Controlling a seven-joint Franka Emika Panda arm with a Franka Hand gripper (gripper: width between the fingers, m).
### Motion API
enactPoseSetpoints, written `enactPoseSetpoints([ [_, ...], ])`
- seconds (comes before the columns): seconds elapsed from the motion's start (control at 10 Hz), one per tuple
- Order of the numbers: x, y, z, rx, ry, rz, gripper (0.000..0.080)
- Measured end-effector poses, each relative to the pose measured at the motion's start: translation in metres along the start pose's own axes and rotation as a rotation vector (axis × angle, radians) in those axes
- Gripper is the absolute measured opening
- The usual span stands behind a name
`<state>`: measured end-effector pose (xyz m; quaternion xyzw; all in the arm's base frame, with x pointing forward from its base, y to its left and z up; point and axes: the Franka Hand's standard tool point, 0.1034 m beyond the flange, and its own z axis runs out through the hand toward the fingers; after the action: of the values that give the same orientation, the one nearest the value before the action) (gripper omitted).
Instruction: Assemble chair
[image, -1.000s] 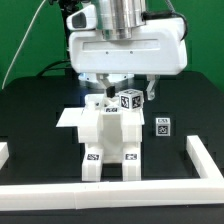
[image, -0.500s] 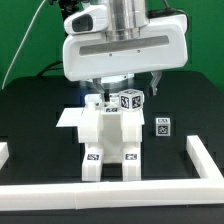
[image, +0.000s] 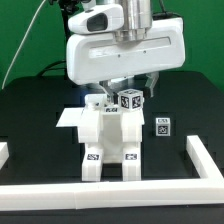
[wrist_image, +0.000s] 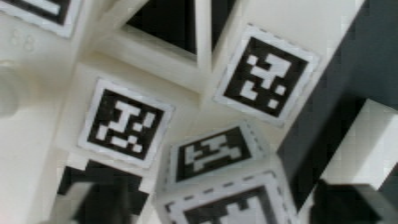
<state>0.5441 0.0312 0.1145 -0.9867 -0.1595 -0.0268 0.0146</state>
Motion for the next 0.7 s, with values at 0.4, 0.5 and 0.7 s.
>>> enactPoseSetpoints([
  [0.4,0.0002,-0.0005,0.0001,0.002,0.001,0.313,0.0282],
  [0.5,0.0002,-0.0005,0.0001,0.002,0.001,0.390,0.0282],
  [0.7,0.0017,-0.0042,0.0000,0.002,0.002,0.612,0.0282],
])
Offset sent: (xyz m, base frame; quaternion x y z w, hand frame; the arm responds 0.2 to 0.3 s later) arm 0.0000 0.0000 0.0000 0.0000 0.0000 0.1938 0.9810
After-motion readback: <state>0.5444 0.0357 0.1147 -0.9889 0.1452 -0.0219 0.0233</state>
